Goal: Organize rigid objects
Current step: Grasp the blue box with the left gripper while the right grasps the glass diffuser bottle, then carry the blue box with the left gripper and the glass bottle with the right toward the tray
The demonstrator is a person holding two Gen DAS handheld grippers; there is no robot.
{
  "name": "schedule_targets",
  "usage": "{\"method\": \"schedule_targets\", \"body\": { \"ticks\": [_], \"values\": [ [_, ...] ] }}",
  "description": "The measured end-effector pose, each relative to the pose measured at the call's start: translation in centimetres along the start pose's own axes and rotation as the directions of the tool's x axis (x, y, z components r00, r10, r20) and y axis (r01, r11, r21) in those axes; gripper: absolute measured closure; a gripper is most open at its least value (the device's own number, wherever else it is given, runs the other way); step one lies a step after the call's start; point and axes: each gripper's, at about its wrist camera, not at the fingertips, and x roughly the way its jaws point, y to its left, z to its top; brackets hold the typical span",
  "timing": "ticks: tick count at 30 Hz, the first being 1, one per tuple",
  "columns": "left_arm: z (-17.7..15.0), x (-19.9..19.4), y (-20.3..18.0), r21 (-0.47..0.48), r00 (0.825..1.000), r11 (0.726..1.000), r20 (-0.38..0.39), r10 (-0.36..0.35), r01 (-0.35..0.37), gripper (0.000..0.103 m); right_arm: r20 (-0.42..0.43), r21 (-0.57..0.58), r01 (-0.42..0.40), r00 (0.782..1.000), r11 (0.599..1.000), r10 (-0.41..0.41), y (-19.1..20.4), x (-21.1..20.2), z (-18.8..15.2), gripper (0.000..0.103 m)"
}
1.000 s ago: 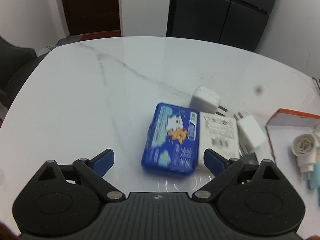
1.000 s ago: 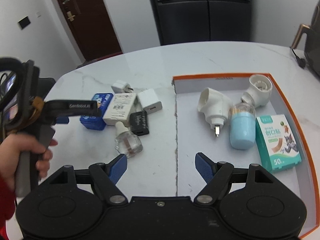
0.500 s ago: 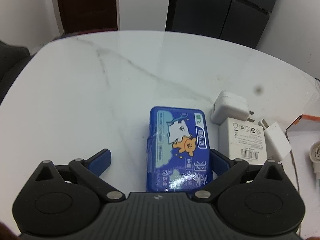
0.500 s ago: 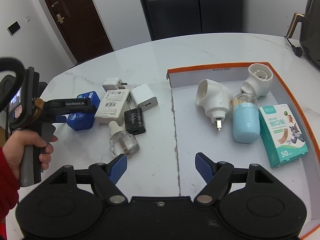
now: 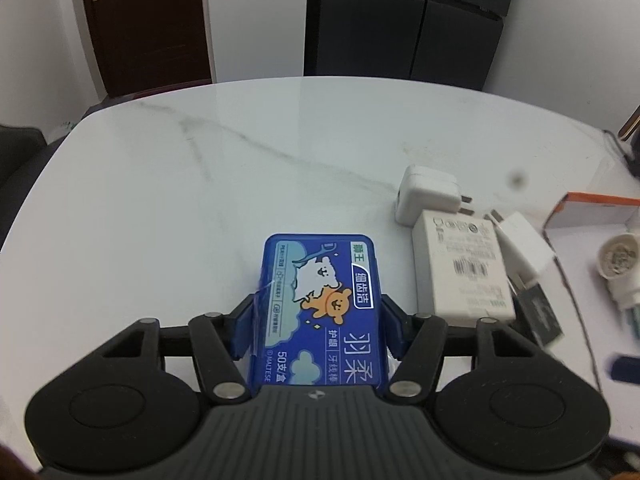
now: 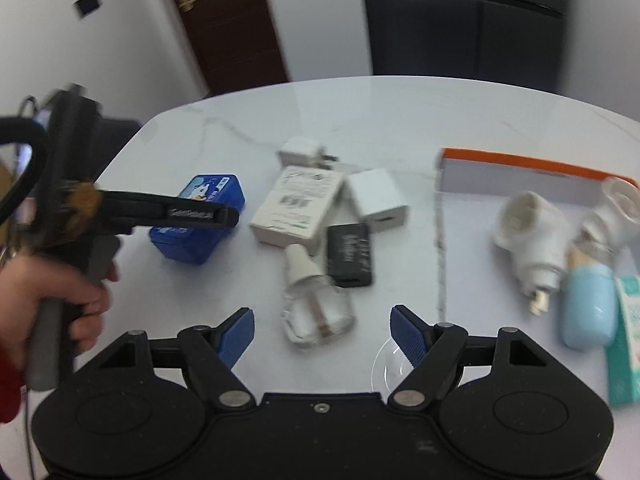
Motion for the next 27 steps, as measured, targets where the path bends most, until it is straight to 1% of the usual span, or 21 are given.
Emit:
{"method": "schedule_targets", "body": {
  "ticks": [4,6,7,9,10,12,14,17,21,23,27],
  "values": [
    [-2.1,-3.0,0.9,-0.044,1.000,0.999,0.006,-0.009,0.009,0.040,-0.025,-0.045,-0.002,1.000,0.999,0.001,0.8,2.0,0.5,0.015],
    [-3.1,-4.3,1.3,-0.062,1.000,0.998,0.005,-0.014,0.014,0.040,-0.034,-0.070,-0.010,0.999,0.998,0.007,1.1,2.8,0.6,0.018],
    [-3.8,-4.9,1.4,-0.070,1.000,0.997,0.006,-0.016,0.016,0.040,-0.043,-0.089,-0.003,0.999,0.996,0.000,1.4,3.3,0.7,0.022],
    [-4.6,-5.8,1.5,-0.080,1.000,0.996,0.002,-0.025,0.025,0.040,-0.053,-0.112,0.015,0.998,0.994,-0.021,1.7,4.0,0.5,0.033],
    [-4.1,-5.6,2.2,-0.090,1.000,0.996,-0.001,-0.025,0.025,0.040,-0.059,-0.116,0.020,0.998,0.993,-0.027,1.7,4.2,0.3,0.043],
    [-4.2,-5.8,2.7,-0.117,1.000,0.993,-0.003,-0.030,0.029,0.040,-0.048,-0.118,0.023,0.998,0.993,-0.029,1.7,4.3,-0.2,0.043],
    [-4.4,-5.3,2.5,-0.129,1.000,0.991,-0.003,-0.024,0.024,0.040,-0.038,-0.122,0.025,0.999,0.992,-0.029,1.8,4.1,-0.5,0.043],
    [-4.7,-5.5,2.2,-0.145,1.000,0.989,0.005,-0.018,0.018,0.040,-0.032,-0.098,0.024,0.999,0.995,-0.027,2.0,3.4,-0.7,0.044],
    [-4.8,-6.9,1.5,-0.153,1.000,0.988,0.027,-0.010,0.014,0.040,0.001,-0.077,0.011,1.000,0.997,-0.011,2.3,1.4,-0.9,0.044],
    [-4.9,-7.8,1.1,-0.157,0.999,0.987,0.040,-0.008,0.014,0.040,0.026,-0.088,0.009,1.000,0.996,-0.007,2.5,-0.1,-1.0,0.044],
    [-4.8,-8.8,-0.7,-0.150,0.998,0.989,0.063,-0.004,0.013,0.040,0.062,-0.083,0.006,0.998,0.997,-0.001,2.3,-2.9,-0.9,0.044]
  ]
}}
